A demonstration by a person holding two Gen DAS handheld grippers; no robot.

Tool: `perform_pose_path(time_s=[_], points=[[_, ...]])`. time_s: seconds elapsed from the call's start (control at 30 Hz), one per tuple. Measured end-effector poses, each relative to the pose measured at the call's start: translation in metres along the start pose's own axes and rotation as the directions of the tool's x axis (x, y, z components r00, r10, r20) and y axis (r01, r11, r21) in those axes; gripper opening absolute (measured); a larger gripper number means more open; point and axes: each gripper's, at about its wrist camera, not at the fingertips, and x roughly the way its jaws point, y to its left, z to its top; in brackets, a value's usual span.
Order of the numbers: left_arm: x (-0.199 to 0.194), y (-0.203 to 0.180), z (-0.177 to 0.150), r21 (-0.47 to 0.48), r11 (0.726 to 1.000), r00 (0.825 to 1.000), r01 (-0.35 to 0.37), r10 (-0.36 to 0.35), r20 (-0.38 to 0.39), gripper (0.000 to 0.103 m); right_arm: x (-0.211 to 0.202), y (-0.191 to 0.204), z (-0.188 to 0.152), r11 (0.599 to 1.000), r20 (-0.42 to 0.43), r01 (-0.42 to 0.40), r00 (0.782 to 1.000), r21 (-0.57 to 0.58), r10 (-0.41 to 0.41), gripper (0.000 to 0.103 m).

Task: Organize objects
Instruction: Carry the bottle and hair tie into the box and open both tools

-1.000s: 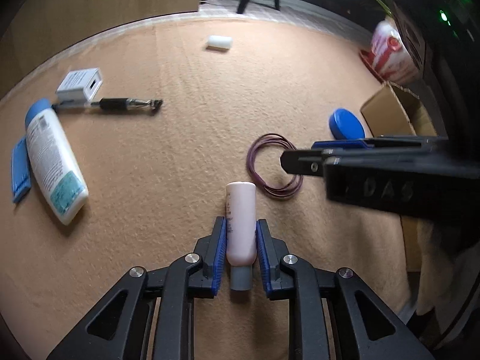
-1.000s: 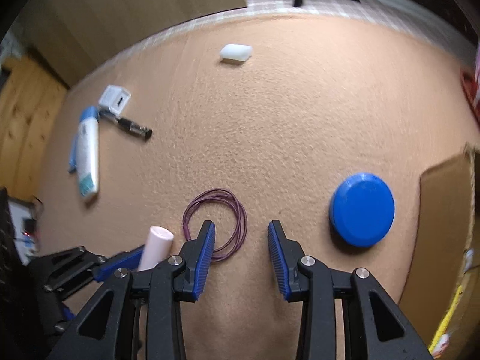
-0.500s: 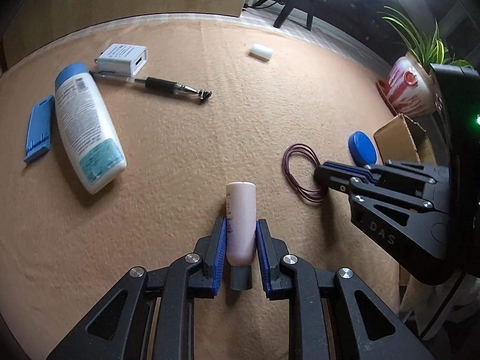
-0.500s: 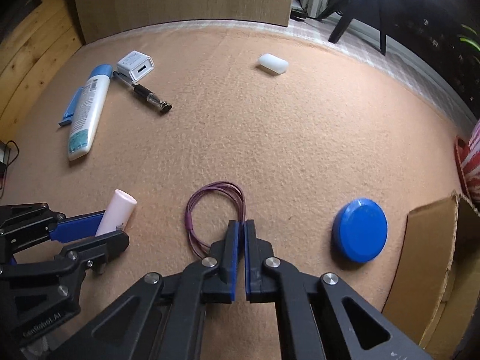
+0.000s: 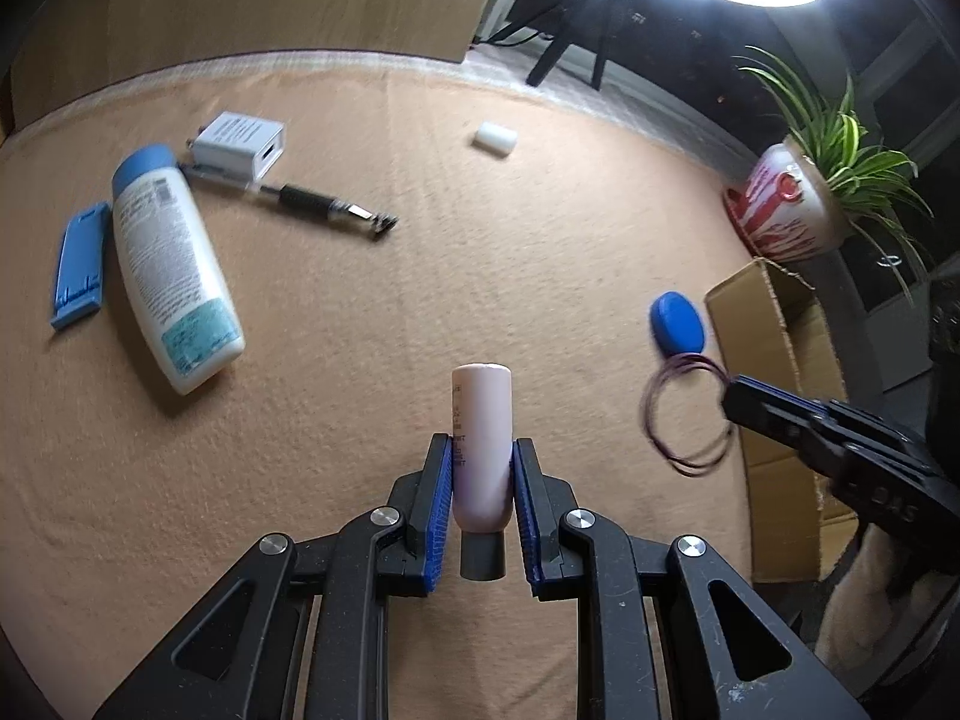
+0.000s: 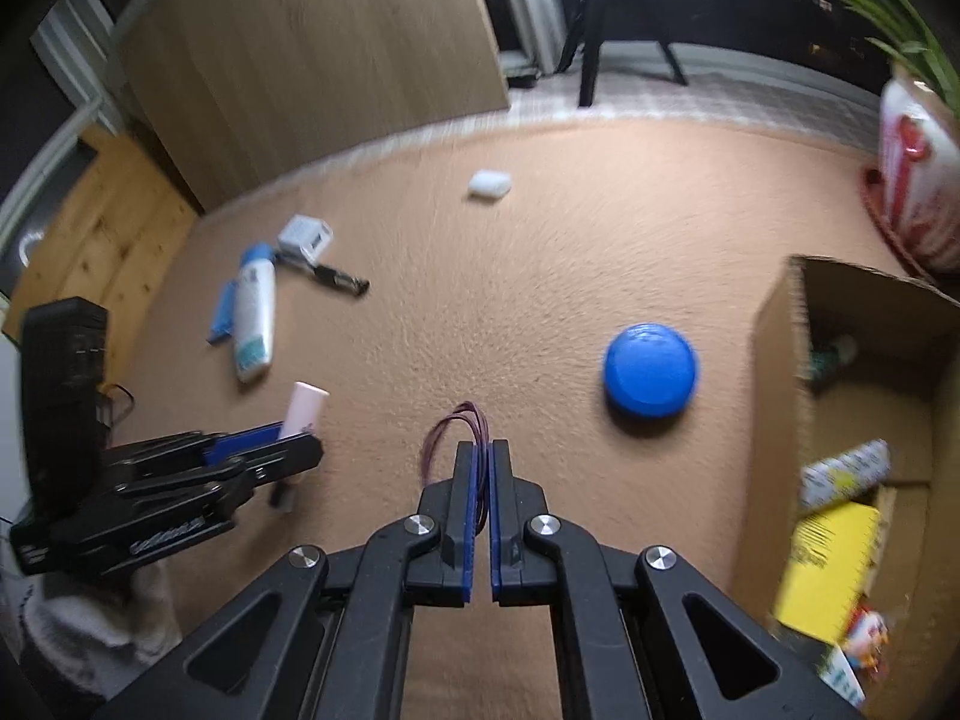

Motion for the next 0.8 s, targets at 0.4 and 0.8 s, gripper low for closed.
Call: perform_pose_path(time_s=[0.4, 0.8], points=[[-0.009, -0.087, 0.028, 0.154, 0.983, 0.994, 0.101, -0.105, 0.018, 0.021, -0.095, -0.056, -0.023, 0.99, 0.142, 0.12, 0.981, 0.075, -0.13, 0.003], [0.02, -0.214, 0.045, 0.343, 0.922, 0.983, 0.178, -0.18, -0.025, 0.021, -0.136, -0.122, -0.062, 0.95, 0.159, 0.222, 0.953, 0.22, -0.26, 0.003]])
